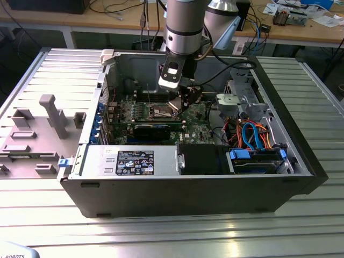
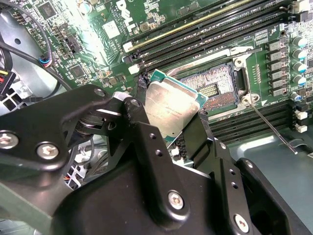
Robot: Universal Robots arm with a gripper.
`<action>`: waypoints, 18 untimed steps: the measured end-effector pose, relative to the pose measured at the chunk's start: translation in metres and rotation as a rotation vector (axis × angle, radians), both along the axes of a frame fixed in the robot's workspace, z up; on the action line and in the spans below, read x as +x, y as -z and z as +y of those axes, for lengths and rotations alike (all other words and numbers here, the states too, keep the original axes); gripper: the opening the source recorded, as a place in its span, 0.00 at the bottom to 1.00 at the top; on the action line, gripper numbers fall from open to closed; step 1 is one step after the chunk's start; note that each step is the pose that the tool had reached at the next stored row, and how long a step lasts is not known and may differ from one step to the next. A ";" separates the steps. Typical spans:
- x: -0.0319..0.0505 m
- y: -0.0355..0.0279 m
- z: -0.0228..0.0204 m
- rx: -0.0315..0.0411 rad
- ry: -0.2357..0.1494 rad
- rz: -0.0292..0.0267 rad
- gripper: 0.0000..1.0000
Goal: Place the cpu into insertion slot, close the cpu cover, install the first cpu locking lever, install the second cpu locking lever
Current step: 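Place the cpu into insertion slot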
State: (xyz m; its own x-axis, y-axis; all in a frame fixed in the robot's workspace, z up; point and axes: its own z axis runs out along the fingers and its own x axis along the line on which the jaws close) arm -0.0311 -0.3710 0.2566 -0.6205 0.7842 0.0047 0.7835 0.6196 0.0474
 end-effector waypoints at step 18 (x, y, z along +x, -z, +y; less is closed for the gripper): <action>0.0000 0.0003 0.0000 -0.0005 0.010 0.0001 0.54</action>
State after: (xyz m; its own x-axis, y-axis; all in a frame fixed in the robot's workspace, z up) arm -0.0311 -0.3710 0.2563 -0.6128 0.7902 0.0043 0.7895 0.6120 0.0471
